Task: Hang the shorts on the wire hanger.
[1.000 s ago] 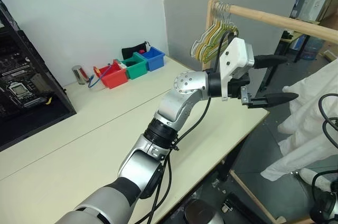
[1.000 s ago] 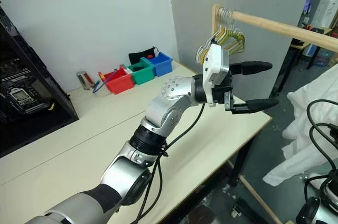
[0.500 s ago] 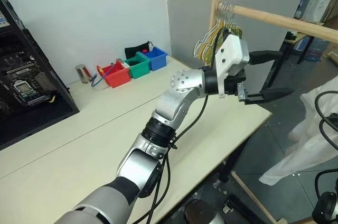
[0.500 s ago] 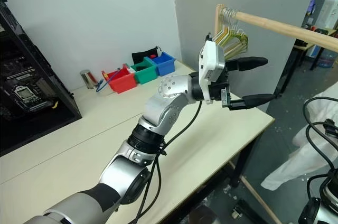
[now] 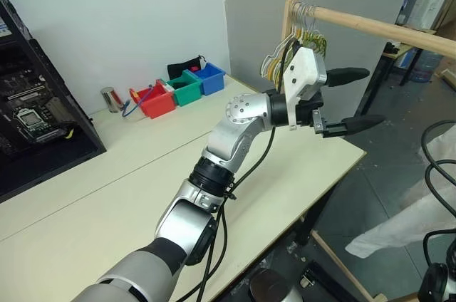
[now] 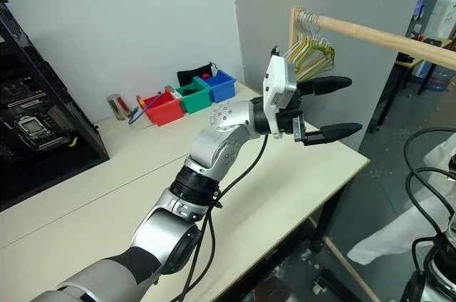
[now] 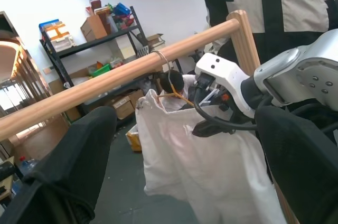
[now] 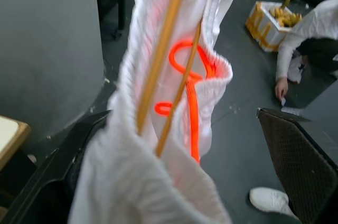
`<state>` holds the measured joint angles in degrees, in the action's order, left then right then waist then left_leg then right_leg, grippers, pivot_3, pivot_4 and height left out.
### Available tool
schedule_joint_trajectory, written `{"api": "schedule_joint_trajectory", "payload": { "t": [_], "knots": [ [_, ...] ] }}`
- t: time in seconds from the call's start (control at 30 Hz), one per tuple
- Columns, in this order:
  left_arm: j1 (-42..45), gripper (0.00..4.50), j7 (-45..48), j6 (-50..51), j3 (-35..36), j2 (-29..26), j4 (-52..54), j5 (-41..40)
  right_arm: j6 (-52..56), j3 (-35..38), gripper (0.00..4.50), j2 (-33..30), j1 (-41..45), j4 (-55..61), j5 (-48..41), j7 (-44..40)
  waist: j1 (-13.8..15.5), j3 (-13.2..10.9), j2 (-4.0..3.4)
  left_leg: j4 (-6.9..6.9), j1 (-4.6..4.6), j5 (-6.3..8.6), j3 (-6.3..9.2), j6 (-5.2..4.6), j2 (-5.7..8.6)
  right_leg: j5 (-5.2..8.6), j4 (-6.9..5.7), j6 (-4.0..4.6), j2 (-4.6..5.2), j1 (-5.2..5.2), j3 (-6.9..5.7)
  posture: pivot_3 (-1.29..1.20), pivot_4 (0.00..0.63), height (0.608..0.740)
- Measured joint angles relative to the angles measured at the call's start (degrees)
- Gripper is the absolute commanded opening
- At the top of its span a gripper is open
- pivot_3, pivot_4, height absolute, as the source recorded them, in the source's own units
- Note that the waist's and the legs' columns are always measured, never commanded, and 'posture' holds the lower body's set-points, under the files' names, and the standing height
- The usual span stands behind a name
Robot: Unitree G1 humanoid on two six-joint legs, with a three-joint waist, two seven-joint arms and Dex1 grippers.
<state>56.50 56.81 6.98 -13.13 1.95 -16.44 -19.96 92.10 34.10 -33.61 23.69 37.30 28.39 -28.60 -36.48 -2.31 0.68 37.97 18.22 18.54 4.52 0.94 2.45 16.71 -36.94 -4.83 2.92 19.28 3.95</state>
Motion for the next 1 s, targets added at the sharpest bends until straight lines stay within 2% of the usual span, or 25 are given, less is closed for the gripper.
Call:
{"api": "schedule_joint_trajectory", "payload": {
  "t": [0.13, 0.2, 0.37, 0.57, 0.73, 0.9, 1.0],
  "knots": [
    [0.0, 4.5, 1.3, 0.49, 0.06, -1.9, -0.24, -0.11, 0.01, -4.29, 4.49, 0.48, -2.48, 6.47, 4.33, -1.93, -0.37, 0.01, -0.02, 0.0, 0.0, 0.0, 0.02, 0.0, 0.0, 0.02, -0.01, -0.03, 0.01, 0.01, -0.01, -0.64, 0.0, 0.74],
    [0.0, 4.5, 1.85, 0.34, 0.21, -3.21, -1.67, -0.05, 0.0, -6.63, 4.49, -2.55, -2.47, 7.97, 6.48, -3.79, -1.04, 0.02, -0.04, 0.0, -0.01, 0.0, 0.0, 0.0, 0.08, 0.05, 0.0, -0.08, 0.1, 0.01, -0.01, -0.65, 0.0, 0.74],
    [-0.02, 4.5, 2.59, 0.19, 1.57, -5.06, -4.34, 0.08, 0.0, -11.79, 4.49, -3.69, 2.3, 8.72, 12.86, -6.43, -3.25, 0.0, -0.01, -0.01, 0.01, 0.01, 0.03, -0.02, 0.07, 0.07, 0.02, -0.13, 0.22, 0.02, -0.02, -0.65, 0.0, 0.74],
    [-0.15, 4.5, 2.5, 0.5, 2.13, -6.75, -4.42, 0.23, 0.0, -18.08, 4.49, -3.17, 8.49, 7.31, 19.48, -10.93, -4.41, 0.06, -0.09, 0.0, -0.01, 0.01, 0.05, -0.03, 0.06, 0.07, -0.02, -0.13, 0.27, 0.02, -0.02, -0.63, 0.0, 0.74],
    [-2.36, 4.5, -1.64, 2.71, 3.32, -9.41, -4.19, 1.95, 0.0, -22.91, 4.49, 6.17, 14.68, 6.77, 20.89, -12.7, -5.63, 0.15, -0.1, 0.0, -0.08, 0.01, 0.09, -0.03, -0.01, 0.06, -0.11, -0.12, 0.28, 0.02, 0.06, -0.6, 0.0, 0.74],
    [-6.4, 4.5, -7.07, 5.14, 5.24, -12.55, -3.28, 3.84, 0.0, -26.59, 4.49, 12.62, 16.8, 5.19, 19.2, -12.43, -4.83, 0.16, -0.07, 0.0, -0.15, 0.03, 0.19, -0.06, 0.03, -0.13, -0.21, 0.18, 0.36, 0.04, 0.09, -0.52, 0.0, 0.74],
    [-10.78, 4.5, -12.81, 7.98, 7.05, -14.04, 0.4, 5.16, -0.17, -27.53, 4.49, 17.07, 18.23, 4.06, 14.9, -10.63, -4.01, 0.26, 0.06, 0.0, -0.18, 0.03, 0.26, -0.06, -0.01, -0.14, -0.29, 0.2, 0.34, 0.05, 0.07, -0.47, 0.0, 0.74]
  ]
}}
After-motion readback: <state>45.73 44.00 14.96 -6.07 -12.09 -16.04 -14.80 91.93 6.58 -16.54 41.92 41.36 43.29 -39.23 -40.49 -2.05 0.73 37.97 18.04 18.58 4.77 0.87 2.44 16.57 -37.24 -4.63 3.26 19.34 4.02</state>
